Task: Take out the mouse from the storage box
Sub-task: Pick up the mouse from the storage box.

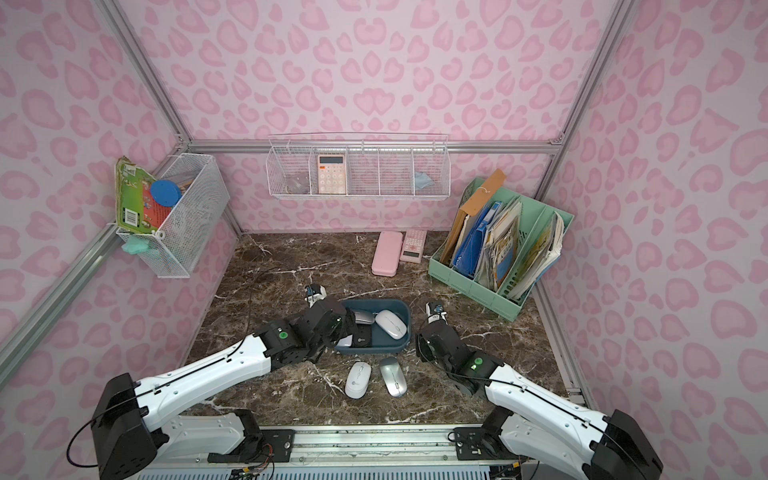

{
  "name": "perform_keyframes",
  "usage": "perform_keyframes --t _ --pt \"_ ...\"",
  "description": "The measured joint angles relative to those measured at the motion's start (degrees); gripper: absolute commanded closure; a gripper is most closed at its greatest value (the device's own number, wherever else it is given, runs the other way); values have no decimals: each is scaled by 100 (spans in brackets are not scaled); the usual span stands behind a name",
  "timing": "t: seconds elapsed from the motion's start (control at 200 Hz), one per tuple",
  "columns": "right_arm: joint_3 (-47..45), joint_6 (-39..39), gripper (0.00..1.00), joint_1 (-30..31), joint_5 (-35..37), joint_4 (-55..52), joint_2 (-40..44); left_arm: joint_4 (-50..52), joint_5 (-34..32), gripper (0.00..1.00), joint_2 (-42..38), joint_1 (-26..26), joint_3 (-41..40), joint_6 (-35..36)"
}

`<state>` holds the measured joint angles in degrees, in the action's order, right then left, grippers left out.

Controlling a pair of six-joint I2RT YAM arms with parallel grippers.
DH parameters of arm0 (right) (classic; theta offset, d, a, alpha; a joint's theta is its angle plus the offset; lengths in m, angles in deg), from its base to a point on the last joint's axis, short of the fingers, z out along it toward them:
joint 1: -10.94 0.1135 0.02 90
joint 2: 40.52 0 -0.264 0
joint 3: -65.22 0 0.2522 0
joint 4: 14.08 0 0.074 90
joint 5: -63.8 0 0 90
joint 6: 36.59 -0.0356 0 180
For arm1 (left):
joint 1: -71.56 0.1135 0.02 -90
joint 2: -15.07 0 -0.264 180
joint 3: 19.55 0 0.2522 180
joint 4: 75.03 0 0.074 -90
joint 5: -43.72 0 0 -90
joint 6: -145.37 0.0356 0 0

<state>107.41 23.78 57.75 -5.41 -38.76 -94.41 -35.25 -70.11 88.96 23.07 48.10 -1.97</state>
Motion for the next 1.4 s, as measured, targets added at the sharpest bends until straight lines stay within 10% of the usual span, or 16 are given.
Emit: perform_keyframes --t 1.4 --pt "-1045 431 30 -905 -1290 975 535 -988 1388 40 3018 754 1027 -1145"
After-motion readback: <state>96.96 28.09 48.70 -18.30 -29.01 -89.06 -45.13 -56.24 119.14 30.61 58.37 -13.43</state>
